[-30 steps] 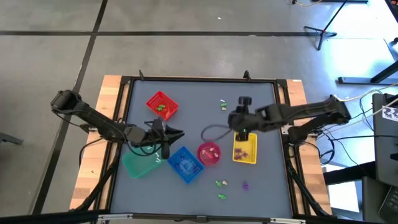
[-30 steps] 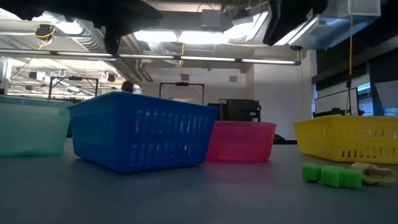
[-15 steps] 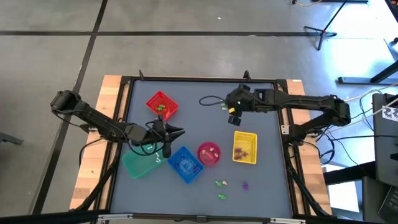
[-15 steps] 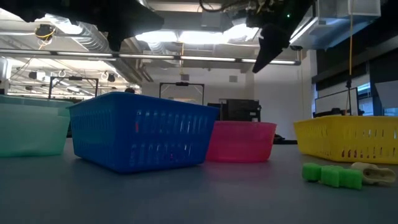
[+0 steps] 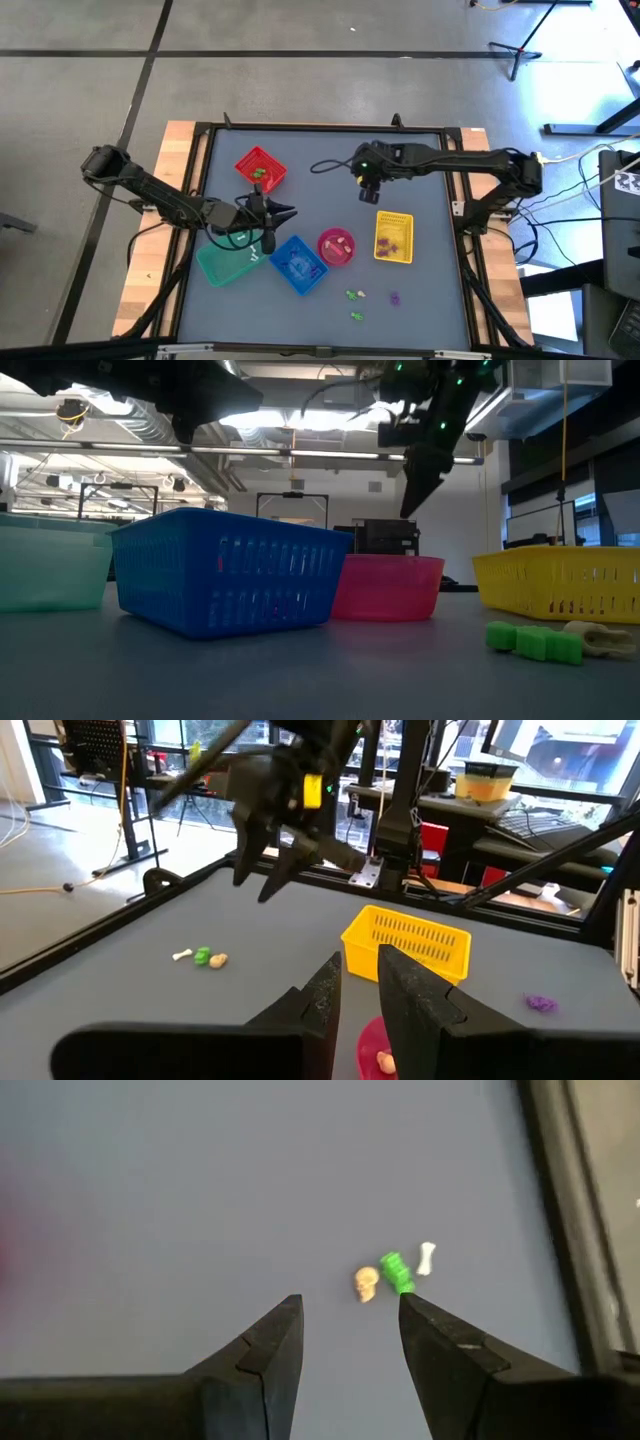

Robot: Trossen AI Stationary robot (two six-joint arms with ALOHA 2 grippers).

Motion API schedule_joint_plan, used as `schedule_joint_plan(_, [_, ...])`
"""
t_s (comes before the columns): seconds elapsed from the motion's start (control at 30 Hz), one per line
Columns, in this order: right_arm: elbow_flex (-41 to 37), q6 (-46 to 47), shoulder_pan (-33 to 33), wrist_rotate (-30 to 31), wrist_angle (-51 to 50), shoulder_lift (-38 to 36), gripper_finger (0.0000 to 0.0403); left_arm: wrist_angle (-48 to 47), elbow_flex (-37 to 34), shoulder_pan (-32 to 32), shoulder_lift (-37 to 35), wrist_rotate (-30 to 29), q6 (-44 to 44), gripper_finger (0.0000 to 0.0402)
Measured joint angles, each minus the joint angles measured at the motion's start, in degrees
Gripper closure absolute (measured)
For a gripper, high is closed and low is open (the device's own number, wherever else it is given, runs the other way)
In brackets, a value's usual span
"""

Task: Sort Halloween decoration
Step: Put the white skull toy into the pink bin

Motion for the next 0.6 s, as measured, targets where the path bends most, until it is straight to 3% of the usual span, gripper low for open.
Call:
schedule_joint_plan(0.43, [0.0, -6.4, -4.4, -2.1, 4.9, 10.6, 0.0237, -0.1, 0.0, 0.0, 0.0, 0.0, -0.1, 0.0346])
schedule_joint_plan(0.6, [0.0, 1.0, -7.9, -2.3, 6.3, 13.2, 0.0237, -0.2, 0.0, 0.0, 0.0, 0.0, 0.4, 0.0346])
